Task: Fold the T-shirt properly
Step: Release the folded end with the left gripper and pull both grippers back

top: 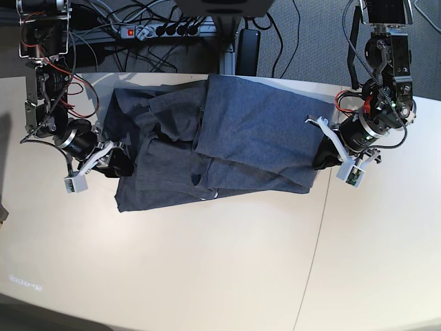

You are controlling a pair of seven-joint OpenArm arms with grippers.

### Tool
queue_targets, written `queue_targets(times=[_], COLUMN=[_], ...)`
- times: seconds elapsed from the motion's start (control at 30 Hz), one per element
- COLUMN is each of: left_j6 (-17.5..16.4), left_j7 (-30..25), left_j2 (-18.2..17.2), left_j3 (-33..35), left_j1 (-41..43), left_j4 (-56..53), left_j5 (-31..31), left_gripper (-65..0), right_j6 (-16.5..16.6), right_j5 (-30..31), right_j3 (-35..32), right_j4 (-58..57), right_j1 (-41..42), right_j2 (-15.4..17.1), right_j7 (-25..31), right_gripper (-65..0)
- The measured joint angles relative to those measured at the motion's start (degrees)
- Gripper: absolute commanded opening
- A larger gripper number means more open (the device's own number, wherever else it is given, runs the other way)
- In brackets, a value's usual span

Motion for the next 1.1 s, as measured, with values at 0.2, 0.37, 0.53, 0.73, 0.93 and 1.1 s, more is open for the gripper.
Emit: queue_targets(times=[0.2,0.37,0.53,0.73,0.93,1.1], left_j6=[0.0,0.0,0.0,-1.9,-2.3,-2.4], left_j7=[0.0,0.1,3.1,6.4,11.1,11.6], left_j2=[0.0,0.0,0.2,0.1,0.2,0.2], left_j3=[0.0,0.0,-1.8,-8.6,-11.1,-11.0], left_j1=[0.0,0.0,0.0,-0.2,-0.2,0.7], left_j4=[0.0,0.0,0.0,0.1,0.1,0.1], left_j5=[0.1,-0.9,-10.2,-17.5,-19.9,-20.0], left_gripper=[-65.0,-65.0,-65.0,-65.0,-65.0,-65.0], right_j6=[0.0,0.2,0.4,0.6,0.6,0.6], right_j5=[-2.8,-4.6,-8.0,-8.9,-7.5,-6.1], right_j3=[0.0,0.0,-0.2,1.3,7.1,10.7], right_j4=[0.0,0.0,0.0,0.0,-0.4,-0.8], right_j1=[0.0,0.0,-0.2,-0.3,-0.8,-1.1], right_j2=[0.0,0.0,0.0,1.9,6.1,7.6], right_j7=[0.1,1.8,4.9,5.6,2.0,0.5], right_gripper=[-65.0,-65.0,-65.0,-65.0,-65.0,-65.0])
